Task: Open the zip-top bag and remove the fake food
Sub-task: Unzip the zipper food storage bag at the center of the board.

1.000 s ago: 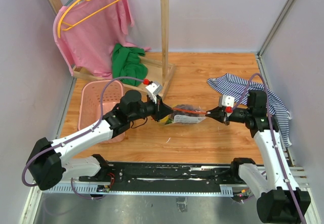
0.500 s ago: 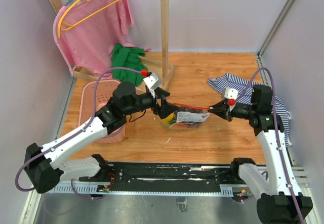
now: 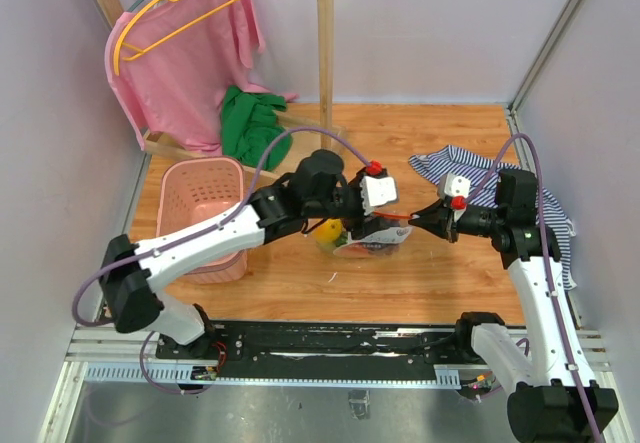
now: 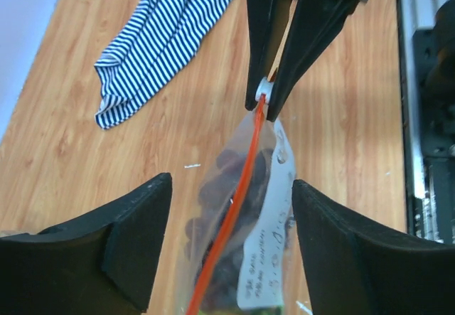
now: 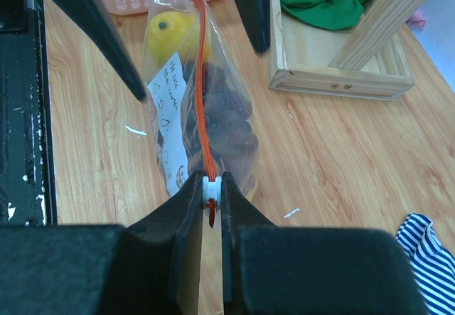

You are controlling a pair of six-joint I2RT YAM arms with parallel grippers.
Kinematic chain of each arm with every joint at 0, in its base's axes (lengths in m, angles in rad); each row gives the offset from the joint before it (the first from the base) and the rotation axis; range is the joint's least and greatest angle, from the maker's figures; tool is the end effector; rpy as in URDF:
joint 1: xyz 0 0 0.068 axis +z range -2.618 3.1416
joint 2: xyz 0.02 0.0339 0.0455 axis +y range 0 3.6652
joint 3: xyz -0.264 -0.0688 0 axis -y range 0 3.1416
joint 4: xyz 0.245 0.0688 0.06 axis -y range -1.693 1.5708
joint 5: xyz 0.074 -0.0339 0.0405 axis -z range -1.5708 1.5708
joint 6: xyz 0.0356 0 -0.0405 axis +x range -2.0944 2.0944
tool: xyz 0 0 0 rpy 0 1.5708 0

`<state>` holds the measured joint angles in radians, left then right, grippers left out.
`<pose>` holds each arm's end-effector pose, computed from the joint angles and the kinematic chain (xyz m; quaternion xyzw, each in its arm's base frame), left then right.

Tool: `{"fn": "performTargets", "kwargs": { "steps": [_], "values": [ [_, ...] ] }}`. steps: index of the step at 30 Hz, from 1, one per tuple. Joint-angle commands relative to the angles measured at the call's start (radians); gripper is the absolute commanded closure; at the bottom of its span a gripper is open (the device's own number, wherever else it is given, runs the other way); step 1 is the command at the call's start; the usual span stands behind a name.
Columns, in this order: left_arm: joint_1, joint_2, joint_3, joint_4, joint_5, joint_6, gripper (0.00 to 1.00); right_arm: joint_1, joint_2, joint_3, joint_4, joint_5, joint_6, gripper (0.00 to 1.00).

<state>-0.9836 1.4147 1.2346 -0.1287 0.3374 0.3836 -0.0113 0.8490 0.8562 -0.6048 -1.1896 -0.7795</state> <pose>0.1748 -0.2840 0.3567 0.5795 0.5546 -0.3014 0.5155 0.1626 0.0312 0.3243 -0.5173 0.5806 0.3079 0.5482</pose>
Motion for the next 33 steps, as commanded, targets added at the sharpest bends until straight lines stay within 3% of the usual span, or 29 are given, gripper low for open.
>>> {"fn": "performTargets", "kwargs": {
  "steps": [1, 6, 10, 14, 17, 20, 23, 26, 30, 33],
  "values": [
    [-0.019, 0.133, 0.146, -0.188, -0.010, 0.144, 0.32, 0.020, -0.004, 0.013, 0.004, -0.049, 0.006, 0.99],
    [-0.028, 0.231, 0.233, -0.285, 0.031, 0.152, 0.51, 0.023, 0.000, 0.012, 0.004, -0.040, 0.003, 0.99],
    [-0.028, 0.235, 0.233, -0.265, 0.051, 0.136, 0.83, 0.027, 0.006, 0.012, 0.004, -0.035, 0.003, 0.99],
    [-0.027, 0.181, 0.180, -0.174, 0.053, 0.090, 0.96, 0.027, 0.008, 0.015, 0.004, -0.033, 0.009, 0.98],
    [-0.024, 0.137, 0.122, -0.091, 0.041, 0.040, 1.00, 0.027, 0.008, 0.020, 0.006, -0.026, 0.021, 0.82],
    [-0.007, 0.091, 0.055, 0.003, 0.041, -0.030, 1.00, 0.027, 0.008, 0.023, 0.014, -0.016, 0.053, 0.46],
    [0.024, 0.035, -0.028, 0.111, 0.069, -0.112, 1.00, 0.027, 0.007, 0.021, 0.033, -0.027, 0.075, 0.25],
    [0.031, -0.018, -0.111, 0.215, 0.086, -0.164, 1.00, 0.027, 0.007, -0.002, 0.086, -0.052, 0.120, 0.17],
    [0.031, -0.060, -0.172, 0.304, 0.096, -0.212, 1.00, 0.027, 0.016, -0.064, 0.235, -0.109, 0.231, 0.14],
    [0.031, -0.068, -0.188, 0.334, 0.097, -0.234, 1.00, 0.034, 0.029, -0.113, 0.408, -0.159, 0.407, 0.13]
  ]
}}
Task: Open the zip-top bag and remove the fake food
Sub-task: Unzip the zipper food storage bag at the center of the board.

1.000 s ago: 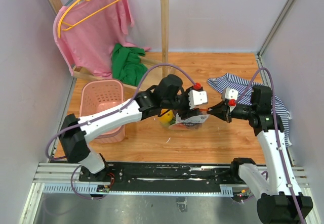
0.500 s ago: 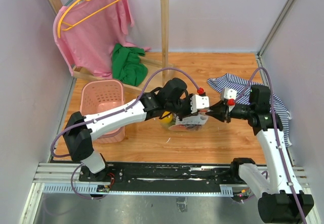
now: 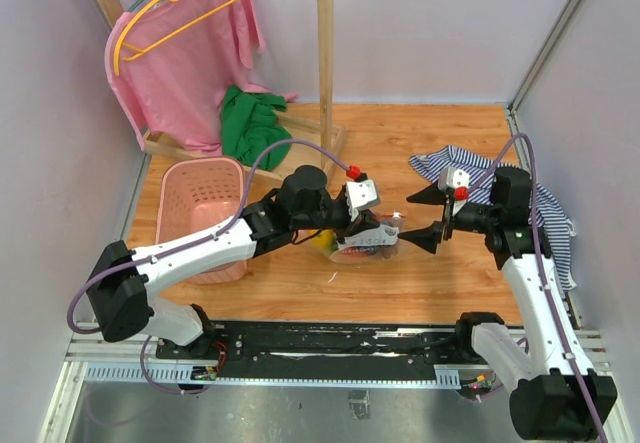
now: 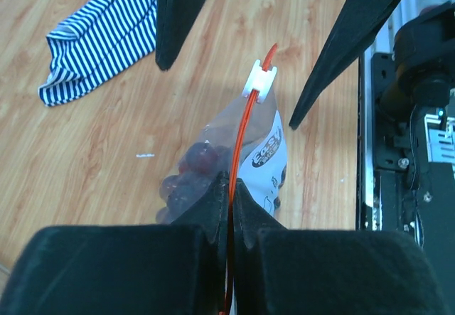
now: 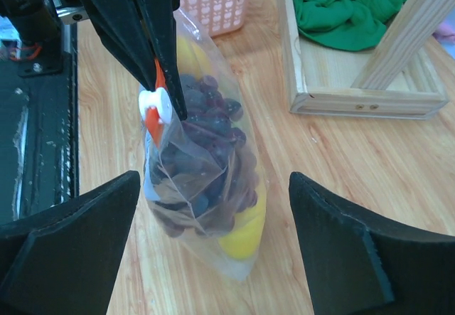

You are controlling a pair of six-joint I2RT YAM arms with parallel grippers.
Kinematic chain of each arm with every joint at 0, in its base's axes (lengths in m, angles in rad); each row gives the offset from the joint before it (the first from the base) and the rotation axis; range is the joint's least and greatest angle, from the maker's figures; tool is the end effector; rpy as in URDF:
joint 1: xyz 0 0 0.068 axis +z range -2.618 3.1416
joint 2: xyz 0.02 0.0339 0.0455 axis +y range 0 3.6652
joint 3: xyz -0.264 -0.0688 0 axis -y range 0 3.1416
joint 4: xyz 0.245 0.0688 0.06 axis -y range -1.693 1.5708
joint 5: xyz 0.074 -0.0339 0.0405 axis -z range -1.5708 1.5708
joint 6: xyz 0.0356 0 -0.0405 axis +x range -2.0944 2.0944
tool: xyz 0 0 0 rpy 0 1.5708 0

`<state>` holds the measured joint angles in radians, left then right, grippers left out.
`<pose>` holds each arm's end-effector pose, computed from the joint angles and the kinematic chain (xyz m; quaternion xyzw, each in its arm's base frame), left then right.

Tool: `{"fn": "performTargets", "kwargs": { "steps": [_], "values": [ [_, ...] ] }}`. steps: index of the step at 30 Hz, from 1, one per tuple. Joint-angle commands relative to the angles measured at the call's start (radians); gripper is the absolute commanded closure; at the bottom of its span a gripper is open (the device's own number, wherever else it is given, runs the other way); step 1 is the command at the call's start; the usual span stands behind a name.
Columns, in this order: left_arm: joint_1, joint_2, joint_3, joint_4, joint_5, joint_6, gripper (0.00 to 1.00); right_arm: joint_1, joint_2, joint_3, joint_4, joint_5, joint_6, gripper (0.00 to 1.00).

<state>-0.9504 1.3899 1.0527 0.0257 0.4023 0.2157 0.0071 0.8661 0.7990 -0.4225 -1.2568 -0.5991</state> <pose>0.1777 -0.2727 0.3160 0.5342 0.5963 -0.3579 0.4805 0.1722 0.0351 0.3181 -0.4958 0.5717 0.3607 0.5453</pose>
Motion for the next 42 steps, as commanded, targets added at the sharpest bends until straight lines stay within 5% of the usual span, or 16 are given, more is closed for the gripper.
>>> {"fn": "performTargets", "kwargs": {
  "steps": [1, 10, 27, 33, 42],
  "values": [
    [-0.002, -0.043, -0.008, 0.187, 0.033, -0.073, 1.00, 0.024, 0.015, -0.069, 0.277, -0.101, 0.270, 0.13],
    [-0.002, -0.031, -0.016, 0.231, 0.044, -0.111, 1.00, 0.099, 0.022, -0.097, 0.376, -0.109, 0.339, 0.25],
    [-0.002, -0.041, -0.047, 0.280, 0.032, -0.155, 0.97, 0.111, 0.019, -0.071, 0.272, -0.108, 0.247, 0.93],
    [0.006, -0.064, -0.056, 0.300, 0.028, -0.277, 0.64, 0.111, 0.025, -0.063, 0.246, -0.087, 0.237, 0.99],
    [0.024, -0.166, -0.121, 0.296, -0.064, -0.452, 0.26, 0.110, 0.028, -0.060, 0.229, -0.072, 0.223, 0.99]
  ]
}}
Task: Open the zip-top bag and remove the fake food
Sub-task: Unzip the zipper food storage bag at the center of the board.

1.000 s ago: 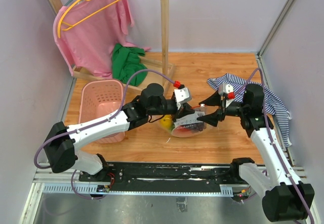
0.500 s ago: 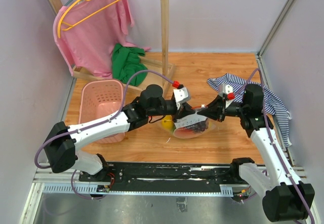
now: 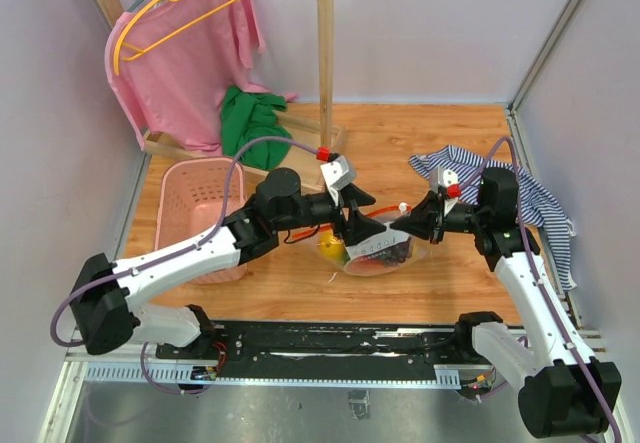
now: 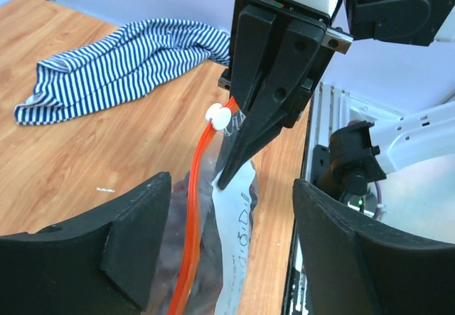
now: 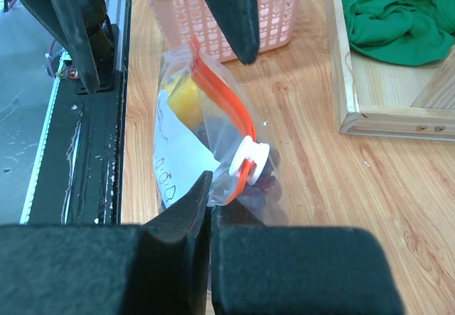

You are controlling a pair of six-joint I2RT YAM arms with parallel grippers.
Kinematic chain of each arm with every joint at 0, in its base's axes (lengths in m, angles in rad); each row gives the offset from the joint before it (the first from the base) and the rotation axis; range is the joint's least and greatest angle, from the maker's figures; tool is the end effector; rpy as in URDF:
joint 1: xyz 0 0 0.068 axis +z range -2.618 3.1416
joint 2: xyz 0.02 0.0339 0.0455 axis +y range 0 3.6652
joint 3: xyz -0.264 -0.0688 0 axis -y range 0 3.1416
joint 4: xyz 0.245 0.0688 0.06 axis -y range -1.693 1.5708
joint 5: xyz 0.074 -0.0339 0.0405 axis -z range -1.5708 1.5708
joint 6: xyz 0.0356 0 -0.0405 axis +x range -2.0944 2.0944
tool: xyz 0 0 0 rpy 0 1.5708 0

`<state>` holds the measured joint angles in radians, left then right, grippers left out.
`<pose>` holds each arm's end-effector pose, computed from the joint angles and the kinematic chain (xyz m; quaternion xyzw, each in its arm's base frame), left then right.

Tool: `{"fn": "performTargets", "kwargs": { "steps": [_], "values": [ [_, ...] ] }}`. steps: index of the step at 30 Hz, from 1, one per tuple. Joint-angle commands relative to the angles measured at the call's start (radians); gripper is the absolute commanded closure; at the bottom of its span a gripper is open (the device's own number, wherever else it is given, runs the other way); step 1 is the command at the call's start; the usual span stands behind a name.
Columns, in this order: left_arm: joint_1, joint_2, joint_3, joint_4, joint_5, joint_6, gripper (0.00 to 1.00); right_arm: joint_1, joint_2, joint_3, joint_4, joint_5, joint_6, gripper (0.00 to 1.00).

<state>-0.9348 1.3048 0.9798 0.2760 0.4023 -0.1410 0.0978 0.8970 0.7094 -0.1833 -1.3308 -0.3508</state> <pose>0.1721 -0.2565 0.3416 0.4014 0.6012 -0.4704 0.5061 0.1798 0.0524 0.3032 -0.4843 0.5555 0.4495 0.5049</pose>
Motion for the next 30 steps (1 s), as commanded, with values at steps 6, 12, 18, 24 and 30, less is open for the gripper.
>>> {"fn": "performTargets", "kwargs": {
  "steps": [6, 12, 18, 24, 30],
  "values": [
    [0.018, -0.225, -0.138, 0.101, -0.167, -0.160, 0.01, 0.020, -0.002, 0.030, -0.014, 0.000, -0.031, 0.99],
    [0.028, -0.214, -0.084, -0.008, -0.141, -0.194, 0.06, 0.020, 0.000, 0.029, -0.022, -0.001, -0.039, 0.99],
    [-0.097, -0.139, 0.072, -0.206, -0.301, 0.024, 0.20, 0.020, 0.006, 0.032, -0.028, -0.001, -0.044, 0.99],
    [-0.139, -0.051, 0.145, -0.255, -0.320, 0.213, 0.27, 0.021, 0.006, 0.035, -0.036, -0.005, -0.052, 0.99],
    [-0.139, 0.030, 0.198, -0.274, -0.229, 0.384, 0.26, 0.021, 0.008, 0.035, -0.040, -0.011, -0.055, 0.99]
  ]
}}
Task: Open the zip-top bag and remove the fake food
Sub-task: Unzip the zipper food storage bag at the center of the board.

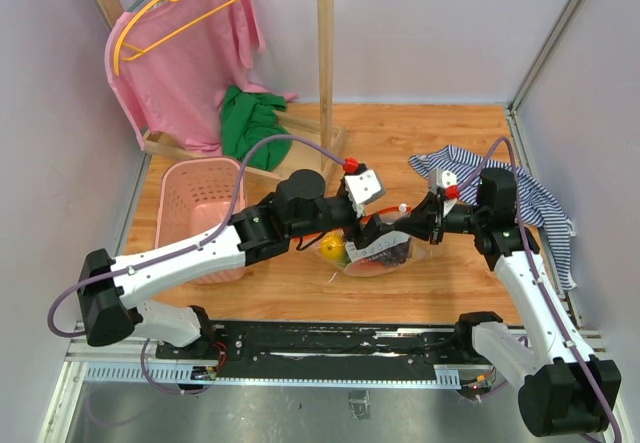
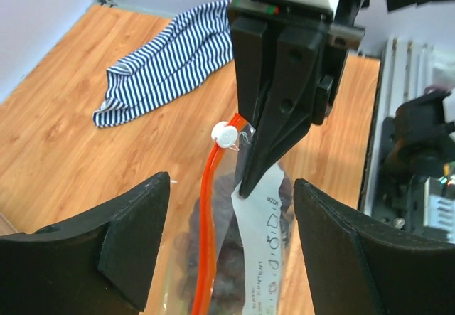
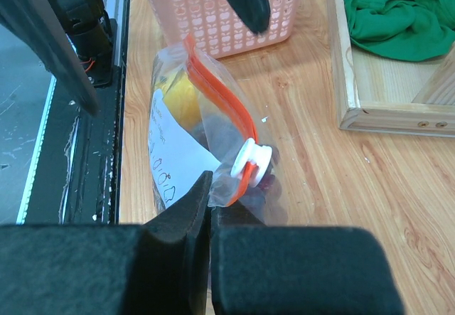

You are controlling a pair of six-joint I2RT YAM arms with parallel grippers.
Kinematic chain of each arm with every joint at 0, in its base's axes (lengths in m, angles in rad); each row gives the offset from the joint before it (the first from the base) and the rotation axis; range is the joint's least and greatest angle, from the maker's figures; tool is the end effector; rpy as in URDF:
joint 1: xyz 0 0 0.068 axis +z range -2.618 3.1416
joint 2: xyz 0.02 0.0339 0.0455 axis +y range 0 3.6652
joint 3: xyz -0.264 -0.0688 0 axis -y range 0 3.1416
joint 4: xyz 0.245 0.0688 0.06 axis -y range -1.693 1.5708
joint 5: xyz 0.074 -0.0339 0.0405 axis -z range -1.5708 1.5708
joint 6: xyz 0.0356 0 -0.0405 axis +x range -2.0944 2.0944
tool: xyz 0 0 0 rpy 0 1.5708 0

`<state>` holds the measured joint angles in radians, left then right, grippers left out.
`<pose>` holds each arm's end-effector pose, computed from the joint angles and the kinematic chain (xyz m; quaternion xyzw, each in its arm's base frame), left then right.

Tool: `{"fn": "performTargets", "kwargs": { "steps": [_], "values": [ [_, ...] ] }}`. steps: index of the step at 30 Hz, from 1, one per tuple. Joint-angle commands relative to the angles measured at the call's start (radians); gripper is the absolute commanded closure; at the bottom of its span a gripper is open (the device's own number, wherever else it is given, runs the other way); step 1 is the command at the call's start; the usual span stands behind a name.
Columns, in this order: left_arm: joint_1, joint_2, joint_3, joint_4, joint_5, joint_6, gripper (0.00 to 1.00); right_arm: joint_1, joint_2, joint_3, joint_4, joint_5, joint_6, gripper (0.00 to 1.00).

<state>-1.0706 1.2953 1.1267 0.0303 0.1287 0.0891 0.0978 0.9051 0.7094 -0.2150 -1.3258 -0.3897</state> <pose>0.1437 -0.2725 0.3705 0.4477 0.6065 -0.3516 0.5550 0.1805 0.0524 0.2994 -0.4864 0.5584 0.4464 0.5023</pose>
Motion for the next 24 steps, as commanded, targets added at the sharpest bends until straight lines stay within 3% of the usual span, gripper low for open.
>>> {"fn": "performTargets", "kwargs": {
  "steps": [1, 5, 11, 16, 24],
  "values": [
    [-0.003, 0.051, 0.059, -0.030, 0.052, 0.161, 0.27, 0.022, 0.000, 0.036, -0.010, -0.018, -0.018, 0.99],
    [0.006, 0.097, 0.100, -0.040, 0.070, 0.173, 0.30, 0.021, 0.001, 0.035, -0.013, -0.019, -0.023, 0.99],
    [0.069, 0.152, 0.166, -0.062, 0.213, 0.117, 0.39, 0.023, 0.003, 0.036, -0.018, -0.025, -0.027, 0.99],
    [0.075, 0.174, 0.174, -0.059, 0.248, 0.122, 0.55, 0.024, 0.005, 0.037, -0.022, -0.026, -0.032, 0.99],
    [0.077, 0.211, 0.202, -0.070, 0.279, 0.115, 0.54, 0.026, 0.006, 0.039, -0.027, -0.027, -0.037, 0.99]
  ]
}}
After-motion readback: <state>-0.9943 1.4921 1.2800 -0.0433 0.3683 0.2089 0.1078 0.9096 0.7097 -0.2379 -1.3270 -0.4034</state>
